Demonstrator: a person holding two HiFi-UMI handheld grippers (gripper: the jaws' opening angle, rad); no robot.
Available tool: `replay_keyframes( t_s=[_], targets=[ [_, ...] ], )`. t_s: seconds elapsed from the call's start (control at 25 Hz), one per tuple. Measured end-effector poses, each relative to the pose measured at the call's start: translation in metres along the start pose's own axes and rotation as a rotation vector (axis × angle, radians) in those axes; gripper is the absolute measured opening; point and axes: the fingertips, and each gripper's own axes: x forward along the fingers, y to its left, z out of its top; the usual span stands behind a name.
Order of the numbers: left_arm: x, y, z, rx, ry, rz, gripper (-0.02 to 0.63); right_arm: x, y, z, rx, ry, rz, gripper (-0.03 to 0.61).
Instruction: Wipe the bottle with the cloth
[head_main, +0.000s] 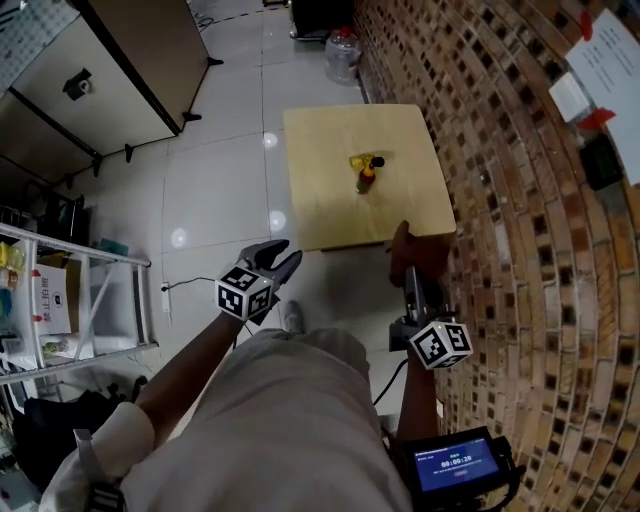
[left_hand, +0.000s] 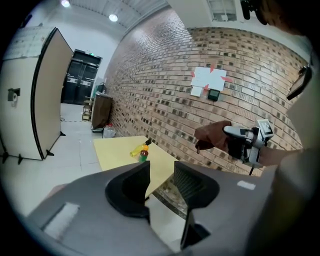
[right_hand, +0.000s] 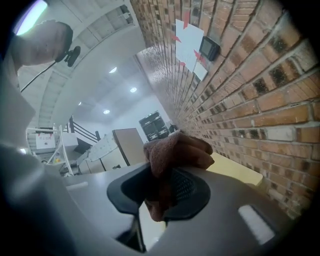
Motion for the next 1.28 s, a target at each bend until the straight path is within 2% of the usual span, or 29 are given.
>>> replay_keyframes(
  t_s=[0.2,0.36,0.56,0.96,1.12,1.28],
  targets=[
    [-0.003,-0.039,0.003,-0.036,-0.015,0.036,0.164,-0.031,-0.009,0.008,-0.015,0.034,0.029,0.074],
    [-0.001,-0.068,-0.009,-0.027,-0.015,0.053,0.163,-0.055,-0.03,0.008,-0.017,0.044,0.033,0.074],
    [-0.013,-0.094,-0.027,-0.056,-0.031,0.083,0.161,-0.086,-0.056,-0.009,-0.009,0.077,0.012,0.074],
    [-0.05,-0.095,-0.051,-0.102,-0.062,0.155,0.158,-0.11,-0.048,-0.011,0.011,0.057,0.036,0.074],
    [-0.054,-0.101,-0.056,-0.117,-0.067,0.126,0.156,-0.121,-0.036,-0.005,0.0,0.029,0.028,0.074],
    [-0.052,-0.098,-0.046,-0.086,-0.06,0.081,0.155,-0.127,-0.031,-0.008,0.012,-0.004,-0.001,0.074]
  ],
)
